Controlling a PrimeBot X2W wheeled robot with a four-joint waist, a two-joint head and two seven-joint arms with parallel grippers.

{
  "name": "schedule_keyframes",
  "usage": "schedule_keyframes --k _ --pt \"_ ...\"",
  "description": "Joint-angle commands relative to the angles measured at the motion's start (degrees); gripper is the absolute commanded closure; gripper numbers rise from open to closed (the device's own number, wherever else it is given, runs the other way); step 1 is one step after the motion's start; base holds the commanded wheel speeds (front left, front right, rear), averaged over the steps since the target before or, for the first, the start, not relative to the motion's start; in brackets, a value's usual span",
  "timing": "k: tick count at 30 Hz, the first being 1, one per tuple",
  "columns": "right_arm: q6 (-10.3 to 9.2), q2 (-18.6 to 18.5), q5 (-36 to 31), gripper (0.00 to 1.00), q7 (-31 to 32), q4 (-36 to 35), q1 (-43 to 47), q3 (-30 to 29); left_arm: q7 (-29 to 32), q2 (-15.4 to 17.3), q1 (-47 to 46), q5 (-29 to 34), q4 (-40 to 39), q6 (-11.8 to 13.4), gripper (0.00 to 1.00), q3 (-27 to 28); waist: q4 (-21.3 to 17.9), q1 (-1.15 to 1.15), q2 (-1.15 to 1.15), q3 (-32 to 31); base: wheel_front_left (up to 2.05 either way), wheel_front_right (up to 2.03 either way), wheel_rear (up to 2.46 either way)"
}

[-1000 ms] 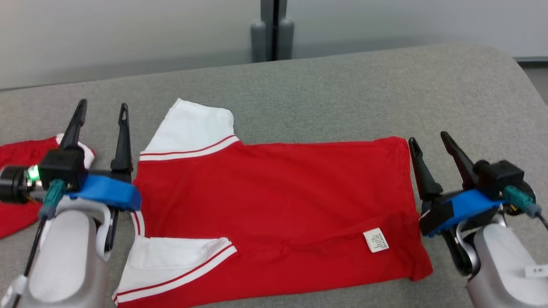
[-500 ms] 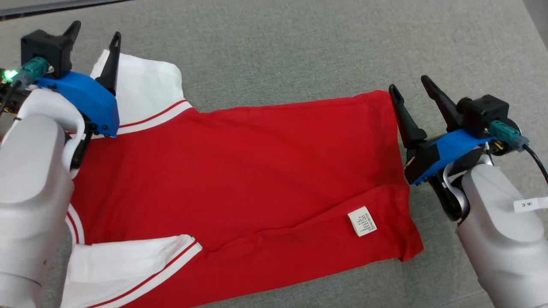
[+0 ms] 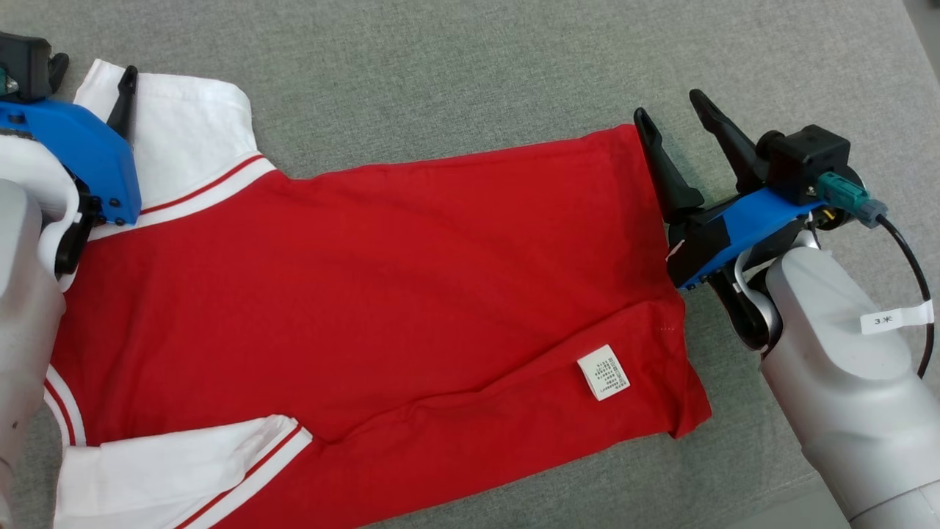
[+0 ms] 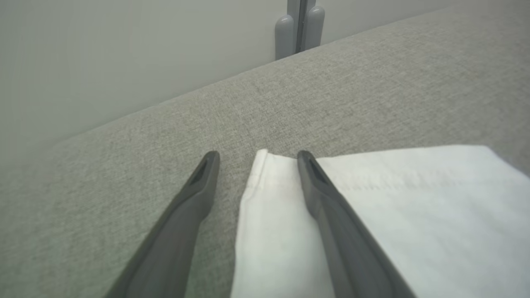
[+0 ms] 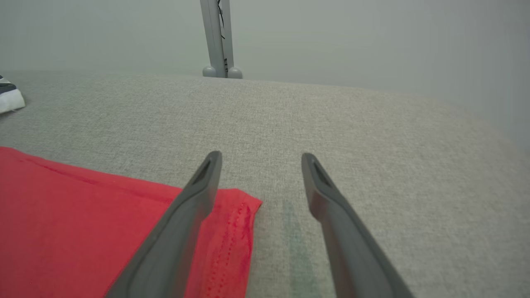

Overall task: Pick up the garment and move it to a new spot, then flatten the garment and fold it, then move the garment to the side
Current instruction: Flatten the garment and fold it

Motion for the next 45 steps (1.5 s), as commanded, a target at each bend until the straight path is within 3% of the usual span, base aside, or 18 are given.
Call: schedule_keyframes --k 1,6,7,9,18,24,34,36,45 --pt "0.02 -0.2 0.2 0.0 -0.4 0.3 -0.9 0.3 0.6 -0.1 -0.2 -1.2 0.9 -0.1 0.0 -0.7 0.0 0.0 -0.02 0.2 0.0 0.0 0.0" --pt "0.01 -0.4 0.6 0.0 -0.5 0.8 -1.6 0.7 3.9 -1.4 0.4 -7.1 1.4 -0.1 0.0 -2.0 0.1 0.0 -0.02 0.4 0.0 0.0 0.0" --pt "0.01 -0.3 0.7 0.0 -0.4 0.7 -1.6 0.8 5.3 -1.9 0.9 -9.0 1.4 -0.1 0.14 -2.0 0.1 0.0 -0.02 0.3 0.0 0.0 0.0" --pt "0.02 -0.1 0.8 0.0 -0.5 0.8 -1.7 1.0 7.4 -1.7 1.5 -10.8 1.1 -0.1 1.0 -3.2 0.0 0.0 -0.02 0.1 0.0 0.0 0.0" --pt "0.02 -0.5 4.8 0.0 0.2 2.5 -0.4 3.1 2.2 -0.3 -0.1 -14.2 -0.8 -0.1 1.0 -4.9 0.5 0.0 -0.02 -1.8 0.0 0.0 0.0" --pt "0.01 -2.4 8.6 0.0 2.2 3.7 -0.9 5.7 -1.0 -0.8 -1.5 -14.7 -2.0 -0.1 1.0 -8.0 2.1 0.0 -0.02 -2.4 0.0 0.0 0.0" --pt "0.02 -2.5 12.4 0.0 6.8 9.0 -3.0 9.2 -5.0 -1.9 -3.5 -15.5 -3.6 -0.1 1.0 -13.1 5.0 0.0 -0.02 -2.3 0.0 0.0 0.0" --pt "0.02 -2.6 12.7 1.0 7.2 10.0 -3.1 9.7 -6.0 -2.0 -3.7 -16.0 -3.6 -0.1 1.0 -13.8 5.4 0.0 -0.02 -2.5 0.0 0.0 0.0" --pt "0.01 -3.7 12.7 1.0 1.9 12.3 -3.0 9.8 -12.8 -2.6 -0.4 -18.5 -5.7 -0.1 1.0 -15.5 7.4 0.0 -0.02 -5.3 0.0 0.0 0.0"
